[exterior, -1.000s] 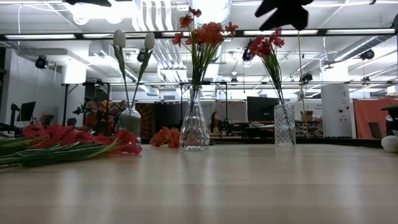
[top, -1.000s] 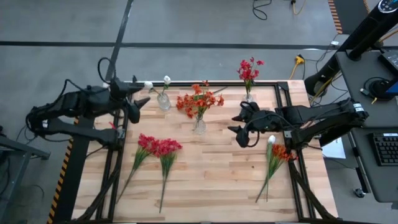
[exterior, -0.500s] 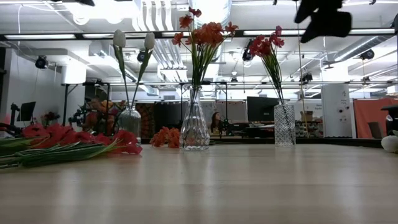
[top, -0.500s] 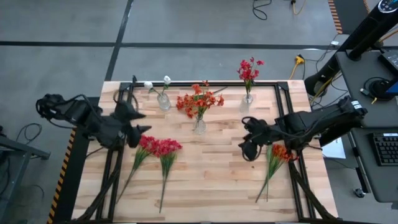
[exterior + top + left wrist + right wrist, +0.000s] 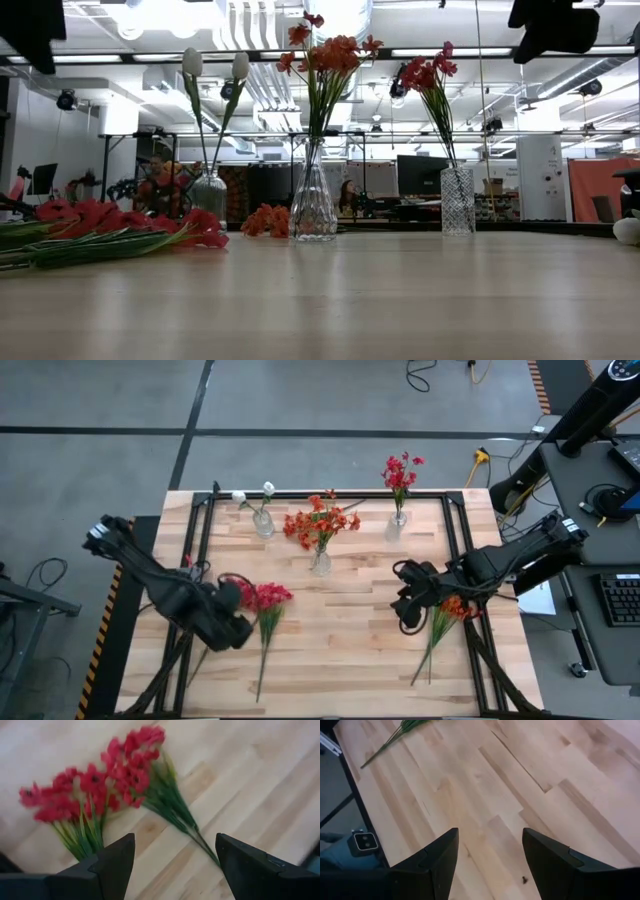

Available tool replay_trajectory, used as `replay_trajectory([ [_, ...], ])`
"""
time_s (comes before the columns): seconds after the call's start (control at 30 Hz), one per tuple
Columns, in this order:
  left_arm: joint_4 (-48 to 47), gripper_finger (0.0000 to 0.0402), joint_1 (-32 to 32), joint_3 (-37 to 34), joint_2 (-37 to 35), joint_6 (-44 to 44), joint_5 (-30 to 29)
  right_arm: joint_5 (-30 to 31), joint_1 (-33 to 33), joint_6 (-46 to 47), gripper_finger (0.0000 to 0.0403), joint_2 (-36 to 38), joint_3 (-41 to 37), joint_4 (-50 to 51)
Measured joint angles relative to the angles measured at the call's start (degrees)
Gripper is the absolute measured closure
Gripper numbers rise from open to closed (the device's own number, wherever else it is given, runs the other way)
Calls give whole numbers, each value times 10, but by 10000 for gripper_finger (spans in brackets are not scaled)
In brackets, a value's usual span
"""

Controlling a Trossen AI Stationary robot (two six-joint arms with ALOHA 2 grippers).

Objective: Sort flowers into vase by color
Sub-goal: Put the right red flowers into the top right transparent vase

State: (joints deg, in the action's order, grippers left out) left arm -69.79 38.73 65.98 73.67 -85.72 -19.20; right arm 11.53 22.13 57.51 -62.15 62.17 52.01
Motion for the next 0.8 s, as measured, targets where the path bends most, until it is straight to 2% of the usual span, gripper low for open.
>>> replay_trajectory([
  [0.1,22,142,9,0,52,-35,1,0,0,-15,190,0,0,0],
  [0.4,144,142,20,0,192,-40,3,0,0,-44,190,0,0,0],
  [0.63,154,142,20,0,281,-82,30,0,0,-68,190,0,0,0],
  [0.8,193,143,20,0,318,-96,33,0,0,-87,190,0,0,0],
])
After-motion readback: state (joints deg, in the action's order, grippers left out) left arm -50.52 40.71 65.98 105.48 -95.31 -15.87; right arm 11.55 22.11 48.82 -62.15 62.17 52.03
